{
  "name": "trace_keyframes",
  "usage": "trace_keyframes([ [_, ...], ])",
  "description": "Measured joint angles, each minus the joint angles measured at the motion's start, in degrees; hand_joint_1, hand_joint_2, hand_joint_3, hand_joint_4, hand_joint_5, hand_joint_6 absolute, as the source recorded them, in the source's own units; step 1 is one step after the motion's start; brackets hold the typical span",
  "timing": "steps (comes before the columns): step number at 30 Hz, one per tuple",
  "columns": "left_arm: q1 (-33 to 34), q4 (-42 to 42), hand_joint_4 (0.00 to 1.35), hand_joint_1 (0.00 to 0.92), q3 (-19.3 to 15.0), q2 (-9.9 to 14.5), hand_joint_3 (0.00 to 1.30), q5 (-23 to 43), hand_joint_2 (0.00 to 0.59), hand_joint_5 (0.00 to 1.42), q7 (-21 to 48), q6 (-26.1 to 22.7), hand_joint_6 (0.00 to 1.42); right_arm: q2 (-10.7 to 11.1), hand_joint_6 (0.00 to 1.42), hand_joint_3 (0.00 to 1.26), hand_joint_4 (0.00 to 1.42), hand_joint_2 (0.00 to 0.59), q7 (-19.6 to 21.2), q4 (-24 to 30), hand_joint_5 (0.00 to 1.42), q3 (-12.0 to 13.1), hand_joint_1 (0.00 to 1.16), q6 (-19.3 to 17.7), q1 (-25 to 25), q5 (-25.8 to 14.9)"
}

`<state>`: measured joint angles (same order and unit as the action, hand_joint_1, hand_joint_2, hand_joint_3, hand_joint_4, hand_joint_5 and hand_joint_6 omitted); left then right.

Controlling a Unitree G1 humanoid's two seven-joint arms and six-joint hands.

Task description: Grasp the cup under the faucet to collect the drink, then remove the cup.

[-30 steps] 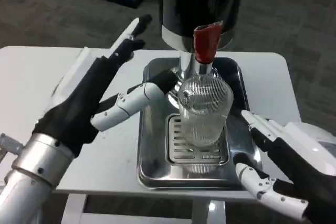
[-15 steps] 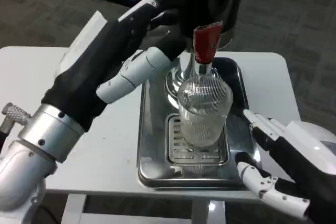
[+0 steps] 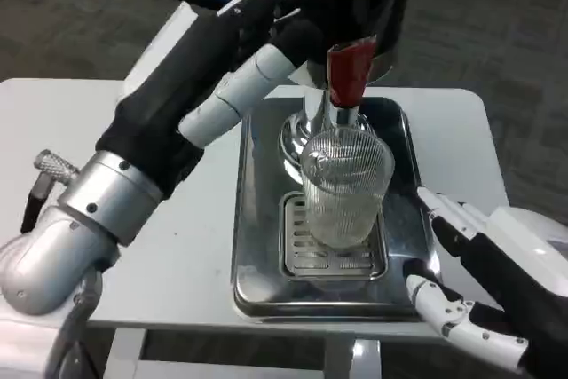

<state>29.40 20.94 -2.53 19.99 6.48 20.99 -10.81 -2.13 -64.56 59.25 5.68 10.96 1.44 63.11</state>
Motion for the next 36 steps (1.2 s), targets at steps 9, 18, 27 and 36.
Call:
trace_keyframes([
  [9, 1.01, -4.67, 0.14, 0.110, 1.28, -0.52, 0.16, 1.87, 0.060, 0.18, 1.77, 1.11, 0.19, -0.38, 0.00, 0.00, 0.00, 0.560, 0.04, 0.00, 0.00, 0.43, 0.14, 0.00, -0.02, -0.40],
  [18, 2.75, -8.04, 0.14, 0.112, 1.80, -0.77, 0.16, 1.95, 0.068, 0.19, 2.14, 2.82, 0.18, -0.69, 0.00, 0.00, 0.00, 0.560, 0.05, 0.00, 0.00, 0.71, 0.14, -0.01, -0.04, -0.79],
  [27, 4.68, -9.93, 0.16, 0.115, 3.48, -0.94, 0.17, 1.95, 0.072, 0.19, 3.29, 3.60, 0.18, -0.77, 0.00, 0.00, 0.00, 0.560, 0.07, 0.00, 0.00, 0.80, 0.14, -0.01, -0.06, -0.82],
  [36, 5.59, -11.00, 0.15, 0.092, 5.63, -0.71, 0.18, 0.39, 0.077, 0.19, 4.62, 5.65, 0.19, -0.50, 0.00, 0.00, 0.00, 0.560, 0.33, 0.00, 0.00, 1.57, 0.14, -0.01, -0.16, -1.67],
])
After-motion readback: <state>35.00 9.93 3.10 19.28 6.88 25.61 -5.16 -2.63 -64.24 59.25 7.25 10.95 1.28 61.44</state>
